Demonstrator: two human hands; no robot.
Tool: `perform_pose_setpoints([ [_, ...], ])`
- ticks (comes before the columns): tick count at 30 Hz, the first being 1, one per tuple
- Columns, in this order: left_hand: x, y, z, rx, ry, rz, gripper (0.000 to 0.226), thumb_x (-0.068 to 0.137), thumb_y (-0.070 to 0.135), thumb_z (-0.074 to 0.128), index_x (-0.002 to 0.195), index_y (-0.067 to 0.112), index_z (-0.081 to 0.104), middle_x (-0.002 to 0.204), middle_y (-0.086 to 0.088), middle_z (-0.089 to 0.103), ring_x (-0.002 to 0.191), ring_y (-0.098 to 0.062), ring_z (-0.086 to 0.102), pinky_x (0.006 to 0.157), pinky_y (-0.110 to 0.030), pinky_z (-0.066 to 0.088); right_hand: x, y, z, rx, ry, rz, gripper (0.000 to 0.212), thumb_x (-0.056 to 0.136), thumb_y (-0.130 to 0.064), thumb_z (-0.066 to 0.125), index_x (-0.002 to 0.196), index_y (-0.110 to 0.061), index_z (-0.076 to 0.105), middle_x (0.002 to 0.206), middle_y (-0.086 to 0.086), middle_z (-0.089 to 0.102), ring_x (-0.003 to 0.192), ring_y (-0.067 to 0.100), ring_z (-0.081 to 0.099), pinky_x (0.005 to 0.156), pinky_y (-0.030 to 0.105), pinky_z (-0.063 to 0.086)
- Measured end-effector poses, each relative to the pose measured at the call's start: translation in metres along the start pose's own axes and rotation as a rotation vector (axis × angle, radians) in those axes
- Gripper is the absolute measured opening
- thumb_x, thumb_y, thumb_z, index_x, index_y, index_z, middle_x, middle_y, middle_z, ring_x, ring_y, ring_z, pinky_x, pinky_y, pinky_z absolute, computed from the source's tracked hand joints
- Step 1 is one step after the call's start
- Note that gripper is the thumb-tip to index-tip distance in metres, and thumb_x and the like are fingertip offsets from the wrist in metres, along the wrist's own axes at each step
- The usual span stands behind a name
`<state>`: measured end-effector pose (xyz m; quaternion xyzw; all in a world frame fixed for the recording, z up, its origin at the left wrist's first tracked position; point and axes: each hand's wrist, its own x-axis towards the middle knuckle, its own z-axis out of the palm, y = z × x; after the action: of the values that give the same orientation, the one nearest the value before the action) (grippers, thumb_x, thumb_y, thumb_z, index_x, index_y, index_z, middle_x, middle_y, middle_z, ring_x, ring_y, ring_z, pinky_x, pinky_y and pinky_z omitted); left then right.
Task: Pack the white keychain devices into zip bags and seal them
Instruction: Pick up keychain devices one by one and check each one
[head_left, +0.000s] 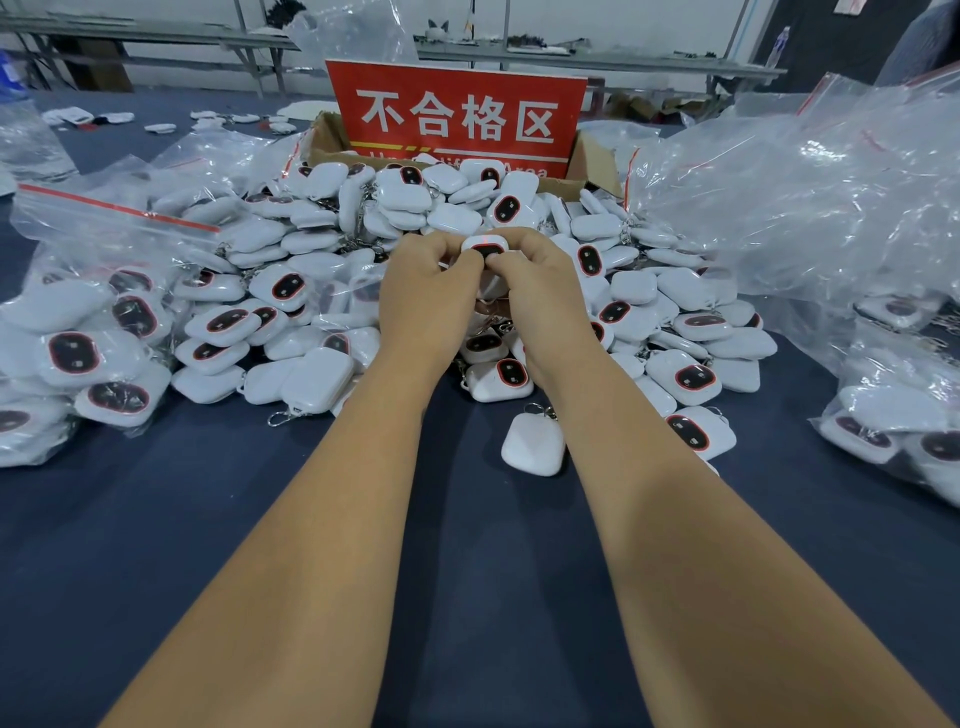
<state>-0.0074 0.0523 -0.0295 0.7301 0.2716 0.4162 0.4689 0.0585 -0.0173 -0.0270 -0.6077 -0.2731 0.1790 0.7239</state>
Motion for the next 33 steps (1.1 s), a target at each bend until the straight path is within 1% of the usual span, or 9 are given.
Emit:
perform_pose_setpoints([
  [6, -0.0003, 0.0006, 0.0001, 0.015, 0.000, 0.005, 0.019, 0.086, 0.028, 0.058, 0.070, 0.036, 0.064, 0.098, -0.004, 0.067, 0.087, -0.015, 0.061, 0.078, -0.036, 0.050, 0.0001, -0.0002, -0.0006, 0.010, 0.004, 0.008, 0.022, 0.088, 0.000, 0.052, 0.099, -0.012, 0.068, 0.074, 0.003, 0.065, 0.058, 0.004, 0.059, 0.057, 0.020, 0.050],
  [9, 0.0003, 0.0004, 0.0002, 0.012, 0.005, 0.001, 0.020, 0.087, 0.027, 0.059, 0.070, 0.037, 0.063, 0.099, -0.003, 0.066, 0.089, -0.015, 0.061, 0.078, -0.034, 0.050, 0.0006, -0.0001, -0.0003, 0.014, -0.004, 0.015, 0.023, 0.088, 0.000, 0.053, 0.100, -0.012, 0.069, 0.077, 0.006, 0.067, 0.065, 0.009, 0.062, 0.062, 0.025, 0.054],
  [13, -0.0001, 0.0003, 0.0007, 0.013, 0.002, -0.007, 0.021, 0.087, 0.027, 0.059, 0.069, 0.035, 0.063, 0.091, 0.002, 0.067, 0.078, -0.008, 0.058, 0.069, -0.026, 0.045, 0.0008, 0.0014, -0.0001, 0.029, 0.004, 0.014, 0.022, 0.085, -0.002, 0.055, 0.093, -0.015, 0.070, 0.078, 0.006, 0.068, 0.069, 0.013, 0.062, 0.065, 0.028, 0.052],
  [15, 0.0003, -0.0001, 0.0003, 0.032, -0.005, -0.006, 0.019, 0.088, 0.027, 0.057, 0.071, 0.033, 0.064, 0.093, 0.000, 0.067, 0.078, -0.008, 0.058, 0.066, -0.024, 0.042, 0.0011, 0.0023, 0.0003, 0.032, 0.003, 0.011, 0.022, 0.084, -0.002, 0.054, 0.089, -0.017, 0.070, 0.078, 0.006, 0.068, 0.069, 0.015, 0.061, 0.066, 0.029, 0.051],
  [19, 0.0030, -0.0010, 0.0007, 0.096, -0.026, -0.009, 0.014, 0.089, 0.025, 0.056, 0.083, 0.019, 0.067, 0.104, -0.008, 0.065, 0.089, -0.016, 0.059, 0.072, -0.025, 0.042, 0.0026, 0.0035, 0.0005, 0.033, -0.003, 0.015, 0.026, 0.084, 0.000, 0.052, 0.090, -0.016, 0.071, 0.075, 0.005, 0.068, 0.066, 0.014, 0.061, 0.066, 0.031, 0.051],
  [25, 0.0017, 0.0010, 0.0012, 0.103, -0.011, -0.009, 0.011, 0.089, 0.024, 0.058, 0.087, 0.018, 0.066, 0.107, -0.006, 0.063, 0.093, -0.017, 0.059, 0.075, -0.025, 0.044, 0.0026, 0.0023, 0.0006, 0.014, 0.006, 0.029, 0.027, 0.084, 0.002, 0.051, 0.095, -0.014, 0.071, 0.076, 0.006, 0.067, 0.067, 0.015, 0.060, 0.068, 0.032, 0.051],
  [28, -0.0007, 0.0045, 0.0006, 0.035, -0.005, -0.017, 0.013, 0.088, 0.023, 0.060, 0.077, 0.026, 0.066, 0.099, -0.005, 0.067, 0.089, -0.019, 0.062, 0.078, -0.033, 0.050, 0.0012, 0.0003, 0.0008, 0.001, 0.015, 0.035, 0.024, 0.086, 0.000, 0.053, 0.095, -0.014, 0.070, 0.072, 0.001, 0.067, 0.065, 0.011, 0.062, 0.067, 0.031, 0.054],
  [30, -0.0012, 0.0060, -0.0010, -0.040, -0.007, -0.039, 0.017, 0.087, 0.022, 0.059, 0.073, 0.023, 0.067, 0.087, -0.002, 0.068, 0.078, -0.016, 0.060, 0.074, -0.034, 0.049, 0.0005, 0.0000, 0.0016, -0.007, 0.019, 0.012, 0.018, 0.089, -0.004, 0.055, 0.093, -0.016, 0.068, 0.069, -0.004, 0.067, 0.066, 0.008, 0.063, 0.069, 0.031, 0.056],
  [33, 0.0000, 0.0058, -0.0046, -0.161, 0.020, -0.085, 0.017, 0.088, 0.016, 0.055, 0.085, 0.013, 0.072, 0.074, 0.005, 0.063, 0.070, -0.011, 0.056, 0.070, -0.029, 0.047, 0.0004, 0.0004, 0.0022, -0.044, 0.070, -0.039, 0.004, 0.093, -0.017, 0.060, 0.095, -0.019, 0.063, 0.075, -0.005, 0.065, 0.073, 0.011, 0.061, 0.071, 0.033, 0.052],
])
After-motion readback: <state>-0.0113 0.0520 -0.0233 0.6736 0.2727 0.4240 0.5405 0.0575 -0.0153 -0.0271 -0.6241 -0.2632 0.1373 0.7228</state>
